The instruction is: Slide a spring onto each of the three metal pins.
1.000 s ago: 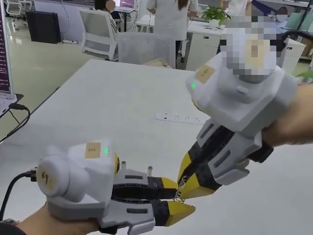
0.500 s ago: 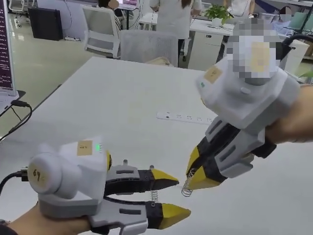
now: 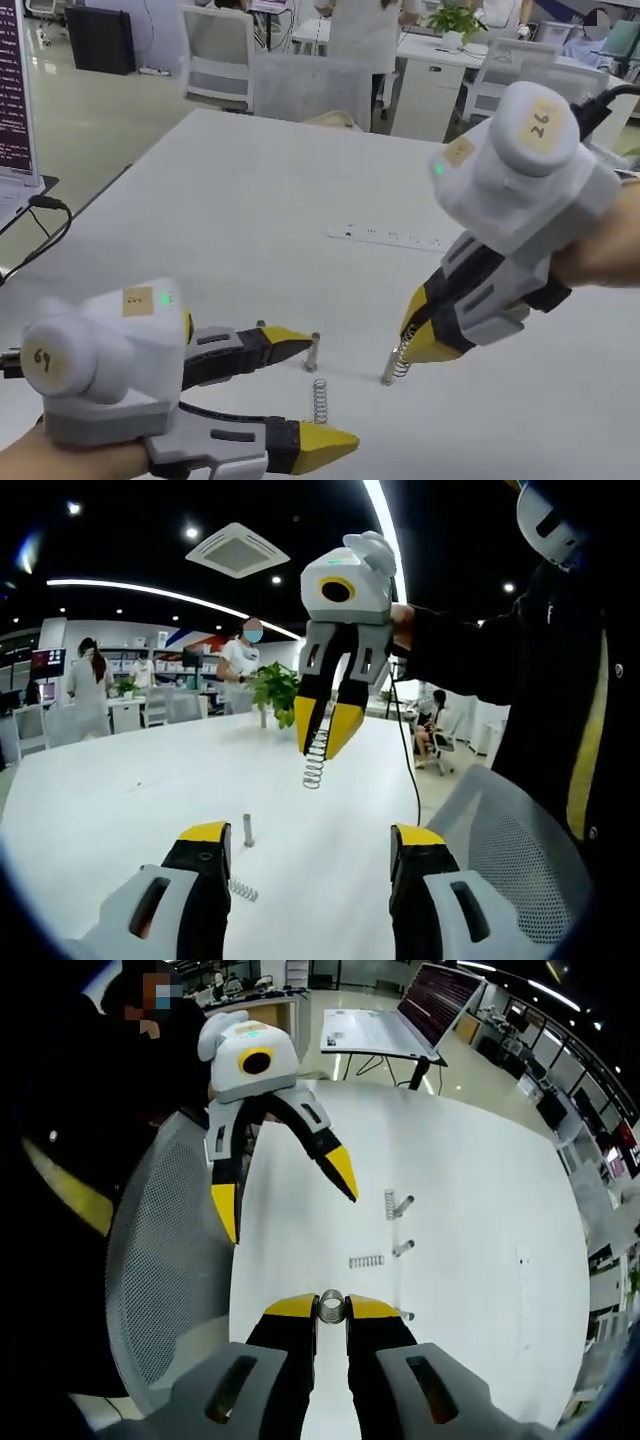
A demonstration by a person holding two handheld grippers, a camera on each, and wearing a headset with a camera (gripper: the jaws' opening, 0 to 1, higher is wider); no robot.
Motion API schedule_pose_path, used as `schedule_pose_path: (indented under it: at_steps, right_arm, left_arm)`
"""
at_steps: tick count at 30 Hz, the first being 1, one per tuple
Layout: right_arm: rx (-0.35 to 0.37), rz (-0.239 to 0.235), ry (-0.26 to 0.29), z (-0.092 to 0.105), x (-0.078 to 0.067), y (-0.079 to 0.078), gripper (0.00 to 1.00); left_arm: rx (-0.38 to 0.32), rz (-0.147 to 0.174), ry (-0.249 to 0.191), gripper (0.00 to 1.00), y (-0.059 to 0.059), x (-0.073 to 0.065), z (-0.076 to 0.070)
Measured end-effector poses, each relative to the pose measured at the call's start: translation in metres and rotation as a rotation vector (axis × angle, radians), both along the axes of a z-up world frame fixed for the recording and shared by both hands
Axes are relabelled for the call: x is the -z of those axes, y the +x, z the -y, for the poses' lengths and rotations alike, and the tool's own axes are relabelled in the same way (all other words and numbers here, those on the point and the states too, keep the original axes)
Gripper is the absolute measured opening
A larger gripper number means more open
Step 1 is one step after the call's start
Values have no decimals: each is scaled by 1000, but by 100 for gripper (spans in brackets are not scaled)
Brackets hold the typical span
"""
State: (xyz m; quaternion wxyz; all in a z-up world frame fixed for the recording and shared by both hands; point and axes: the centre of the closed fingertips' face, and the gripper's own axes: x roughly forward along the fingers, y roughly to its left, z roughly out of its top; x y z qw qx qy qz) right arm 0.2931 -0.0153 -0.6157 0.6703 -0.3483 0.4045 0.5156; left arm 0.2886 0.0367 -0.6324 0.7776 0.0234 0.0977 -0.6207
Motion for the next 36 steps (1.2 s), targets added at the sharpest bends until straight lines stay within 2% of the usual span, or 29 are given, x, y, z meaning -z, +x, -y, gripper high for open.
schedule_pose_path:
  at_steps: [4, 7, 11, 18, 22, 24, 28, 36]
  right_arm:
    - [15, 2, 10, 1, 1, 5, 8]
    - [25, 12, 4, 5, 3, 13, 8]
    - [44, 13, 16, 8, 3, 19, 8]
    - [78, 18, 14, 17, 8, 31, 8]
    - [99, 24, 0, 25, 13, 42, 8]
    - [110, 24, -14, 31, 17, 48, 8]
    - [124, 20, -33, 38, 25, 58, 8]
    - [151, 11, -35, 45, 44, 77, 8]
  left_arm:
    - [-50, 11, 5, 67, 7, 2, -12]
    - [-84, 24, 31, 72, 10, 8, -20]
    - [-110, 25, 52, 76, 12, 14, -28]
    - [-181, 16, 64, 80, 18, 17, -47]
    - [-207, 25, 79, 81, 17, 19, -56]
    - [-218, 39, 96, 82, 17, 20, -60]
    - [-229, 41, 107, 81, 17, 22, -64]
    - [-242, 34, 117, 83, 16, 25, -69]
